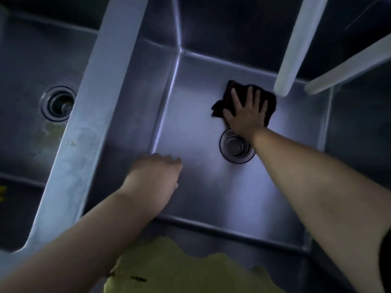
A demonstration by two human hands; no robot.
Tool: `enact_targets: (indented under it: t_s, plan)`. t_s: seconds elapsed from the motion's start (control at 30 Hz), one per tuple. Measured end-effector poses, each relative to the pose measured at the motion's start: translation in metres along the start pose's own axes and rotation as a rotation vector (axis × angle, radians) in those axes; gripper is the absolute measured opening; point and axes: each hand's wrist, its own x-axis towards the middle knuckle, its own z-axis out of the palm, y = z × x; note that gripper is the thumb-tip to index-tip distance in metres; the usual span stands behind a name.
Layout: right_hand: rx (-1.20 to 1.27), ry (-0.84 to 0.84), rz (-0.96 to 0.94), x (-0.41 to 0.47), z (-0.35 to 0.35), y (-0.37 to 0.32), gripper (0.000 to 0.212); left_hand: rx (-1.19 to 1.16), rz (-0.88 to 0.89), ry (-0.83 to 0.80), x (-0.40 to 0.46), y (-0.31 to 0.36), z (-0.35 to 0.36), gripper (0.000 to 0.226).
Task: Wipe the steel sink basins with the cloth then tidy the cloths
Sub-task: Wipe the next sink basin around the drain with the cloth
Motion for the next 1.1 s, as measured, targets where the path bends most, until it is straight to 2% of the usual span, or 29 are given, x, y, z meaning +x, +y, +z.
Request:
enact_targets:
  t_s: [0.03,0.13,0.33,0.47,0.6,0.77,0.87,1.1]
  plan:
    - [0.001,-0.004,0.027,0.003,0.001,0.000,0.067,-0.019,-0.018,0.037,-0.003,-0.003,0.003,0.049]
    - [0.010,0.016,-0.003,0.000,0.008,-0.018,0.068,-0.073,-0.049,-0.025,-0.008,-0.003,-0.002,0.044]
    - [-0.116,0.031,-0.495,-0.066,0.052,-0.063,0.069,-0.053,-0.156,-0.079,-0.003,-0.008,0.011,0.027]
    - [-0.169,0.040,-0.843,-0.121,0.082,-0.034,0.067,-0.025,-0.174,-0.054,-0.006,-0.010,0.011,0.027]
    - [-0.221,0.006,-0.973,-0.169,0.100,0.026,0.062,-0.030,-0.179,-0.115,-0.007,-0.006,0.011,0.029]
    - [-0.238,0.037,-0.869,-0.193,0.103,0.090,0.066,-0.057,-0.137,-0.116,-0.005,0.000,0.008,0.031]
    - [-0.213,0.059,-0.677,-0.184,0.098,0.105,0.073,-0.099,-0.125,-0.128,0.000,0.003,0.007,0.036]
    - [-0.052,0.068,-0.171,-0.092,0.052,0.087,0.067,-0.074,-0.044,-0.079,0.021,0.014,0.001,0.038]
